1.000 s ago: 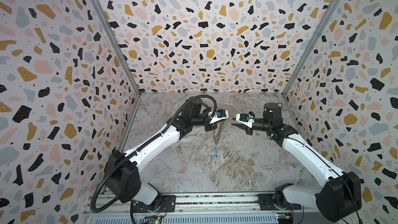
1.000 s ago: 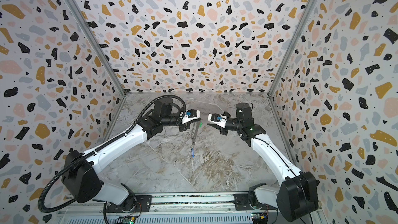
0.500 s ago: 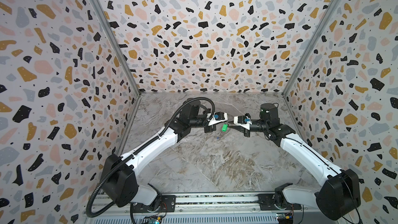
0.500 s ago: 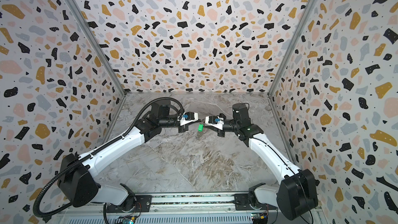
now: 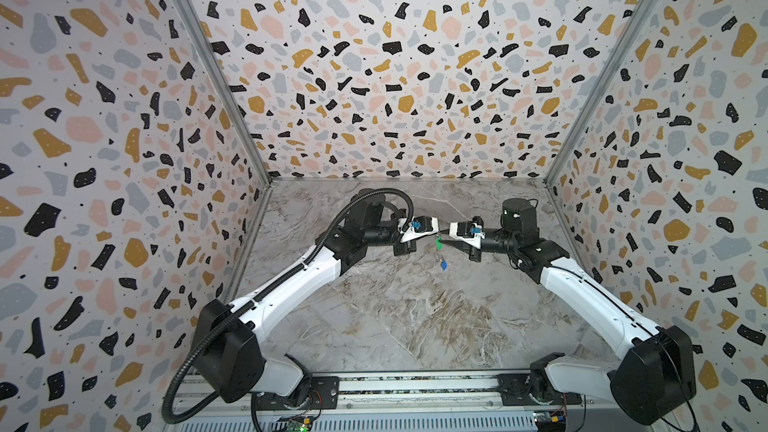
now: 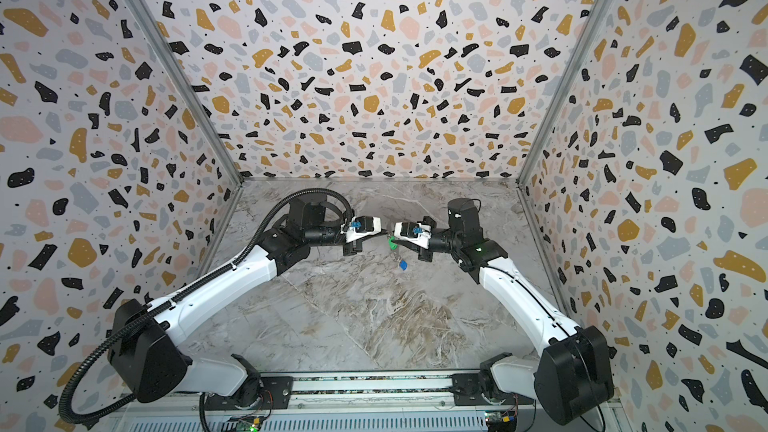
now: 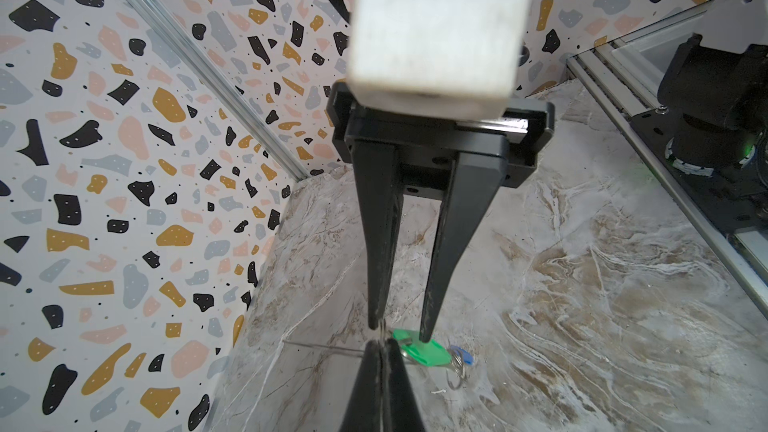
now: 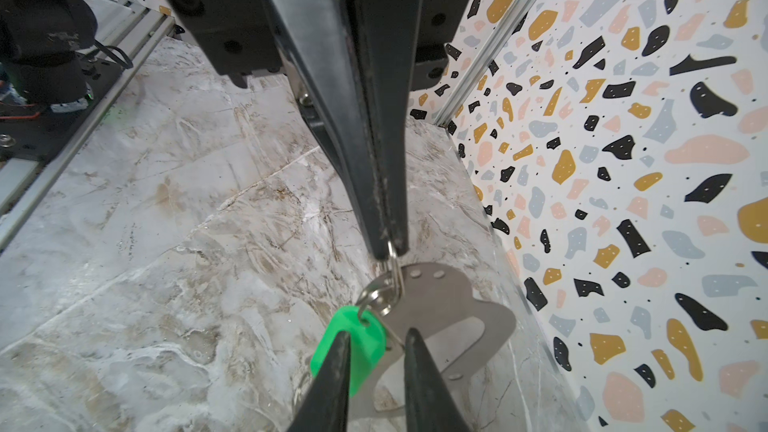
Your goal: Remove the keys from the keyring
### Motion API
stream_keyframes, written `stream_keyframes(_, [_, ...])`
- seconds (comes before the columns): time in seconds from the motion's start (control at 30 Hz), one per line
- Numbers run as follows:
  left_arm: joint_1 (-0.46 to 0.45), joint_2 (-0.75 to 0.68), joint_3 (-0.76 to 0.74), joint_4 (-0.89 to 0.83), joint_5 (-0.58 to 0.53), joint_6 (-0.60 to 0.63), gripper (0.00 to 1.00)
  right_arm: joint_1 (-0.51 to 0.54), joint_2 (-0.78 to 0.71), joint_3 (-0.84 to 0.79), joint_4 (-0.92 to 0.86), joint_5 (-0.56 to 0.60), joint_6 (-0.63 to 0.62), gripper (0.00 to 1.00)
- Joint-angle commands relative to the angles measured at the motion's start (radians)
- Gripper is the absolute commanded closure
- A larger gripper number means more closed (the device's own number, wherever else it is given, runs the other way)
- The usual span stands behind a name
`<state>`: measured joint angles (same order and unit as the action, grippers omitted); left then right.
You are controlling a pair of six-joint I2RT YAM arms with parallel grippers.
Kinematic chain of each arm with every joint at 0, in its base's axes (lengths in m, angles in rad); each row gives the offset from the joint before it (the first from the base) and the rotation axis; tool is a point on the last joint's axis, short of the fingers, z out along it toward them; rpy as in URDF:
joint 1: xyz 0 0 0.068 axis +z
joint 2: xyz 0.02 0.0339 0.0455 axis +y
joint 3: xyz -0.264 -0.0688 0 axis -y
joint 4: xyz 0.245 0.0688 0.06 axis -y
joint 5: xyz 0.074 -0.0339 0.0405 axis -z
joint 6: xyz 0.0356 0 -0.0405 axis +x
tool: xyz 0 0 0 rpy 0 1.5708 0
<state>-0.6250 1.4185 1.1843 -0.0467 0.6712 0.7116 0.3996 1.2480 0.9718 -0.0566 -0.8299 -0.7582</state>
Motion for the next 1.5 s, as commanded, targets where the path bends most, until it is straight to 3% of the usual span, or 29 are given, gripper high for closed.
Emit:
stream_keyframes(0.0, [-0.004,-0.025,0.007,0.002,-0.018,0.012,1.00,0.005,-0.043,0.038,0.023,0.023,0.012,0.71])
stream_keyframes(0.37, [-0.025,-0.013,0.038,-0.029,-0.055,0.017,1.00,0.018,-0.059,0.032,0.058,0.017,-0.006,0.71])
stream_keyframes(0.93, [-0.041,0.001,0.061,-0.059,-0.070,0.031,1.00,0.027,-0.013,0.059,0.003,-0.042,-0.009,0.81])
stream_keyframes(1.47, [-0.044,0.008,0.069,-0.083,-0.045,0.040,1.00,0.033,-0.004,0.052,0.006,-0.041,-0.013,0.98])
